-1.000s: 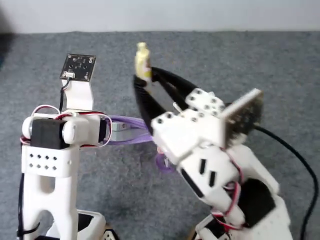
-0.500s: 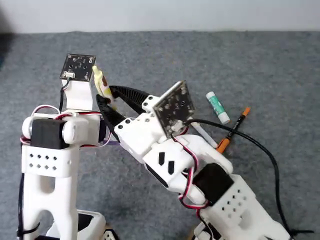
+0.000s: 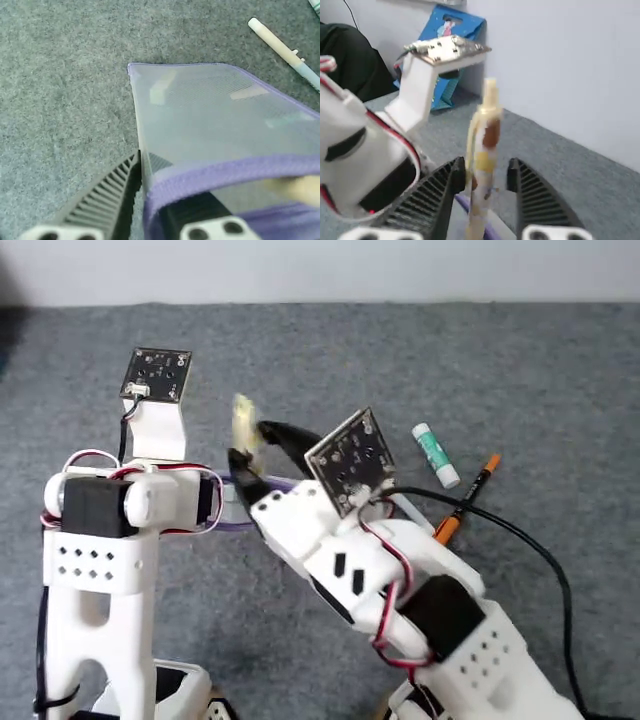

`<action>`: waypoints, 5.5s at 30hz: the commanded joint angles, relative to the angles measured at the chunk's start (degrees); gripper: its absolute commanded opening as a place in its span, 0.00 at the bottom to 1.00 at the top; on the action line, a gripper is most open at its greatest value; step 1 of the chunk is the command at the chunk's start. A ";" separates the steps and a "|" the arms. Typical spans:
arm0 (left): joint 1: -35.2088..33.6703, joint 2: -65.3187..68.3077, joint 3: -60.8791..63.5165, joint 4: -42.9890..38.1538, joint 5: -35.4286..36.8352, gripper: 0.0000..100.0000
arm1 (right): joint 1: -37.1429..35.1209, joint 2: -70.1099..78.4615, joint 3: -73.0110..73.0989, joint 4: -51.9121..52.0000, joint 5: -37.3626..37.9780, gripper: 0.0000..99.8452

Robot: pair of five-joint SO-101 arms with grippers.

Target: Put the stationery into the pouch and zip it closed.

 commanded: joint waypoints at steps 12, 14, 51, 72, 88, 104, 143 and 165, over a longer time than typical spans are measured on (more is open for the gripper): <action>-0.18 0.00 -0.22 -1.05 0.70 0.01 | 2.86 -9.71 -0.26 8.04 0.53 0.17; -0.18 -0.09 -0.22 -0.97 0.70 0.01 | 5.93 -10.07 -0.26 8.66 0.35 0.17; -0.09 -0.09 -0.22 -0.62 0.70 0.01 | 32.92 81.98 -56.79 37.32 7.03 0.17; -0.26 -0.09 -0.13 -0.79 0.70 0.01 | 30.37 99.65 -68.31 35.12 7.12 0.00; -0.18 -0.09 -0.13 -0.70 0.70 0.01 | 30.64 82.51 -68.31 51.56 2.90 0.01; -0.18 -0.35 -0.13 -0.70 0.70 0.01 | 25.89 44.09 -45.98 60.26 -3.69 0.01; -0.09 0.00 -0.13 -0.97 0.70 0.01 | 1.19 0.40 -3.16 -14.99 0.97 0.01; -0.09 0.00 -0.13 -0.97 0.70 0.01 | 0.48 -14.02 17.85 -6.11 14.42 0.10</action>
